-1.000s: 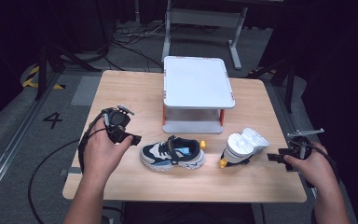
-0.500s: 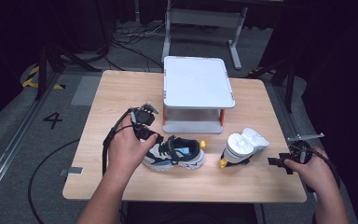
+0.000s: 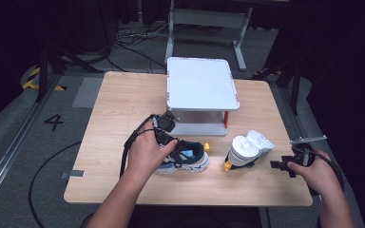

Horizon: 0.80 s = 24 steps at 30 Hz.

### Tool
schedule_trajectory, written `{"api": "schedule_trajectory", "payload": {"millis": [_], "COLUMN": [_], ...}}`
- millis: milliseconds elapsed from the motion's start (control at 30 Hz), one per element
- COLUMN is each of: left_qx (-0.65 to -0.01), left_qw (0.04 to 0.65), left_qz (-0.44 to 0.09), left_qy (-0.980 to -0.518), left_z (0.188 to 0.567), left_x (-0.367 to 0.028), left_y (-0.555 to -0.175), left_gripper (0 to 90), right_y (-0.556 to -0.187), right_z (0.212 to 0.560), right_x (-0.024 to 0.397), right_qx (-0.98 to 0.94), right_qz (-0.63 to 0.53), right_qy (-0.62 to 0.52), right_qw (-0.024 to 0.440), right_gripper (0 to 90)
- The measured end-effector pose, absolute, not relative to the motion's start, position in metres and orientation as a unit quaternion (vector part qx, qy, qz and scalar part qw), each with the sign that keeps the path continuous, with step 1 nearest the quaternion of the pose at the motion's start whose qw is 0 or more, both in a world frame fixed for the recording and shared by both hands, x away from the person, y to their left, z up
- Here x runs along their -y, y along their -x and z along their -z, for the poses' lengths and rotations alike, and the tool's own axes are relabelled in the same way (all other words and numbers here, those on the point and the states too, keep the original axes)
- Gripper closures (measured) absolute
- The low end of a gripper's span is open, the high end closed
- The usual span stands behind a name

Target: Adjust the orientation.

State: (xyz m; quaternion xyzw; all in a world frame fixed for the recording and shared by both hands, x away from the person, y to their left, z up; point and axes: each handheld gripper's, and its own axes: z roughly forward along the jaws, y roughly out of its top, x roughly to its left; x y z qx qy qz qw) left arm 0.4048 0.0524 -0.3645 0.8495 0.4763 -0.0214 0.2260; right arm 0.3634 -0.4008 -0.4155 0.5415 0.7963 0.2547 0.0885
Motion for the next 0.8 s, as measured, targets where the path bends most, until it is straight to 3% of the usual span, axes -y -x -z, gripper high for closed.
{"api": "schedule_trajectory", "payload": {"millis": [333,600,700,800], "left_qx": [-0.484,-0.495,-0.501,-0.507], "left_qw": [0.226,0.233,0.223,0.218], "left_qz": [0.054,0.058,0.043,0.030], "left_qy": [-0.844,-0.835,-0.835,-0.833], "left_z": [0.3697,0.3700,0.3703,0.3712], "left_x": [-0.0509,-0.0500,-0.0487,-0.0458], "left_y": [-0.4093,-0.4103,-0.4092,-0.4078], "left_gripper": [46.9,46.9,55.7,58.3], "right_y": [-0.3635,-0.3634,-0.3637,-0.3641], "right_z": [0.4163,0.4162,0.4166,0.4174], "right_x": [0.4010,0.3995,0.3994,0.3982], "right_qx": [-0.796,-0.797,-0.797,-0.799], "right_qz": [-0.253,-0.253,-0.253,-0.251], "right_qy": [-0.543,-0.541,-0.541,-0.540], "right_qw": [0.088,0.088,0.089,0.088], "right_gripper": [36.1,36.1,36.1,36.1]}}
